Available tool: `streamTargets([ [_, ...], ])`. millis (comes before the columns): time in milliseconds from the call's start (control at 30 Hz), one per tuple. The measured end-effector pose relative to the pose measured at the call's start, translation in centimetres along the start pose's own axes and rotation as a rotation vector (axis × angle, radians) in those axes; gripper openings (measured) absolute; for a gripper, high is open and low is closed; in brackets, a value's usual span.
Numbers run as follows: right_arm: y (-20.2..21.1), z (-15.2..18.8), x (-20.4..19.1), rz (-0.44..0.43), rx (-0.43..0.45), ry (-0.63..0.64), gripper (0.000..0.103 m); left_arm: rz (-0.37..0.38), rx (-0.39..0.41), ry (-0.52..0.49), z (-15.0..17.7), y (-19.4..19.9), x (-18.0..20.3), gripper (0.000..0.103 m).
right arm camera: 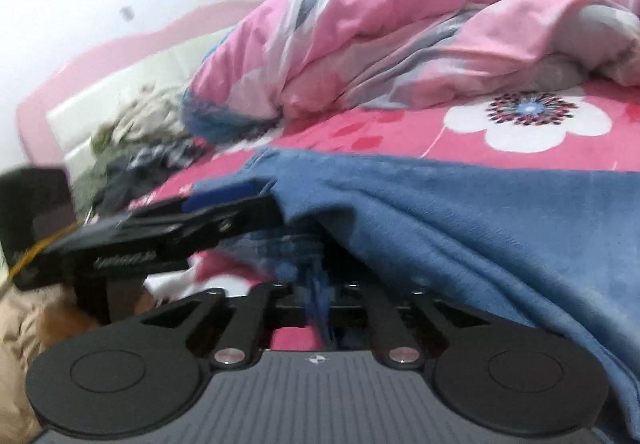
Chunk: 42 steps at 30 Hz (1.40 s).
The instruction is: Fold clothes
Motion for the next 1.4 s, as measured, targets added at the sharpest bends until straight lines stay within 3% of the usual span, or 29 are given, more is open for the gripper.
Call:
streamTargets([
  [167, 0.0, -0.4, 0.5, 0.017, 0.047, -0.068, 0.0, 0.038, 0.031, 0.05, -0.7, 1.2, -0.6, 0.088],
  [333, -1.6, -0.2, 1.2, 0.061, 0.021, -0.096, 0.0, 0.072, 0.004, -0.009, -0.1, 1.6, 0.2, 0.089],
  [433, -2.7, 0.5, 2.0, 0.085, -0.02, -0.142, 0.001, 0.049, -0.028, -0.057, 0.6, 1.1, 0.4, 0.089],
  [667, -2.6, 0.5, 2.4, 0.085, 0.015, -0.171, 0.003, 0.044, -0.061, -0.161, 1.6, 0.1, 2.2, 0.089],
  [767, -2.4, 0.4, 2.3, 0.086, 0.016, -0.179, 0.005, -0.012, -0.084, -0.203, 2.2, -0.5, 2.2, 0.089],
  [967, 1.1, -0.2, 2.5, 0.1, 0.068, -0.157, 0.011, -0.063, -0.109, -0.175, 2.4, -1.3, 1.3, 0.088],
  [1067, 3.4, -0.7, 2.0, 0.054, 0.09, -0.172, 0.014, -0.067, -0.116, -0.182, 2.4, -1.7, 1.5, 0.088],
  [1133, 5.1, -1.5, 1.3, -0.031, 0.122, -0.177, 0.018, -0.072, -0.123, -0.191, 2.4, -2.0, 1.7, 0.088],
  [1167, 5.9, -2.1, 0.9, -0.053, 0.143, -0.15, 0.019, -0.076, -0.126, -0.194, 2.5, -2.1, 1.7, 0.088],
  [1267, 6.6, -4.4, 0.5, 0.042, 0.188, 0.102, 0.025, -0.084, -0.128, -0.206, 2.5, -2.2, 1.8, 0.088],
  [1400, 3.6, -5.3, 1.3, 0.137, 0.084, 0.396, 0.025, -0.087, -0.123, -0.222, 2.4, -2.0, 2.0, 0.088],
])
Point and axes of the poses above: each gripper's, at about its wrist camera, not at the fingertips, and y roughly against the way its jaws point, x to its right, z to its underside, the point moved 7 cm from there along -y, roughly the way its jaws point, and after that the axes turned 12 degrees about x, right-handed, at the moved point
